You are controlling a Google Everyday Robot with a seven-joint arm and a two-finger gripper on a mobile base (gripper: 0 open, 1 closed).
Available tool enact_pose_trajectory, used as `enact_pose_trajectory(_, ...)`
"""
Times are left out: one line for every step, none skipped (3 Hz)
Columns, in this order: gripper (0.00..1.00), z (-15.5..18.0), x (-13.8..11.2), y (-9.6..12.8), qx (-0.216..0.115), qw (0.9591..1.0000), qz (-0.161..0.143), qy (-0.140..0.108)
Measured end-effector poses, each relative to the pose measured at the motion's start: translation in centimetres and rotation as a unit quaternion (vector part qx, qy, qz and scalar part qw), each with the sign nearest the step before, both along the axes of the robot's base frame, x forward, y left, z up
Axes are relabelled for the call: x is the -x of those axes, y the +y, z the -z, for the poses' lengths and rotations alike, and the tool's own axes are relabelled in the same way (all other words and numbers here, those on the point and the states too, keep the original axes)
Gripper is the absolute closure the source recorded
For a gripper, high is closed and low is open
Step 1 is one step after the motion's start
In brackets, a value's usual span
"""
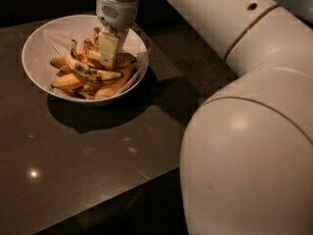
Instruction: Pick banana from white bowl
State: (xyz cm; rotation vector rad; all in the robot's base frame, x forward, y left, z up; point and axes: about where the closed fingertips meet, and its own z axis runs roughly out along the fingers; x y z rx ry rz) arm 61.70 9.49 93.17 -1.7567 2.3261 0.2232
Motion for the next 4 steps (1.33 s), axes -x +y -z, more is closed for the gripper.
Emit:
enact_pose_trajectory(1.0,0.0,-0.5,0.6,-0.008,0.9999,-0.001,-0.009)
enact_pose_trajectory(1.0,-5.2,1.2,0.8,-0.041,0.9978,-0.022,-0.047)
enact_pose_trajectory(1.0,-5.6,0.7,1.4,-0.043,0.9971,-0.025,-0.058)
enact_pose_trajectory(1.0,-9.2,4.8,1.6,-0.064,0.9951,-0.021,-0.072)
